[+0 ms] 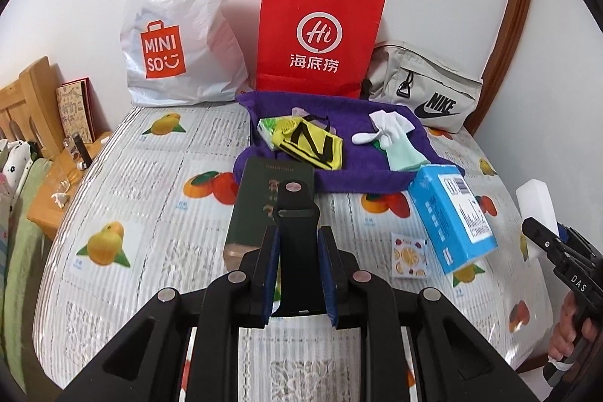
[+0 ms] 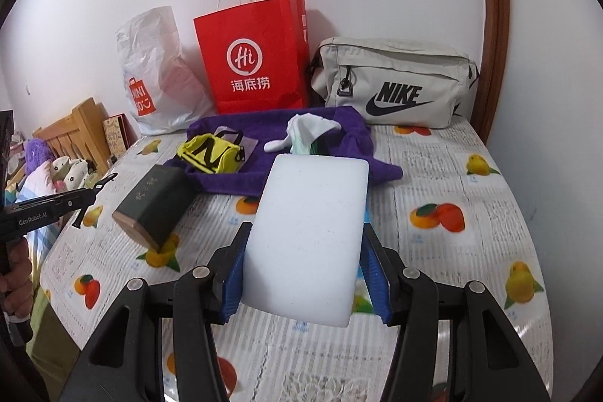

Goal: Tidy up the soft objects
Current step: 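Carry the strap with the left tool while the right tool carries the sponge to the towel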

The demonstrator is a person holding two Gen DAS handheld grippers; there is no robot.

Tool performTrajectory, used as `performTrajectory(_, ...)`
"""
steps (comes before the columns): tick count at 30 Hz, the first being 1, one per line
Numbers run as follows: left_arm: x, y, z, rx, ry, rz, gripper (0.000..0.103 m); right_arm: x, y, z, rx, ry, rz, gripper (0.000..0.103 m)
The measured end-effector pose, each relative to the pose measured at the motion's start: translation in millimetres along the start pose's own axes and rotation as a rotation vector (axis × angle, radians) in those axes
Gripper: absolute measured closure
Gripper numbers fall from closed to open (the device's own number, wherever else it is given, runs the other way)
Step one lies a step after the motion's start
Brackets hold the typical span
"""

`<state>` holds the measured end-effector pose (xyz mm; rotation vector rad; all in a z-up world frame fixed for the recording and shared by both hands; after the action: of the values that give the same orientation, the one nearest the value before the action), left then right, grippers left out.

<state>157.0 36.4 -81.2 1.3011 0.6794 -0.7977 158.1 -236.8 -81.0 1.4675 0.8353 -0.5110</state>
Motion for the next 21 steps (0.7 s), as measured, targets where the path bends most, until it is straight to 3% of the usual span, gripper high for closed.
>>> performTrajectory(21,62.1,66.8,0.8,-0.008,-0.023,-0.051,0.083,66.4,79.9,2.6,-0.032,0.04,-0.017,0.048)
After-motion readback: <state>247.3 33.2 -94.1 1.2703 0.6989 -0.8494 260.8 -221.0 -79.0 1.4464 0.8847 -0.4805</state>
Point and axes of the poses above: each gripper's, at about its wrist camera, not at the fingertips, and x roughly the way its jaws point, z to its right, y to its top, the point moved 3 cm from there along x, roughly the way its jaws point, and after that the axes turned 9 degrees about -z, right-handed, at the moved point
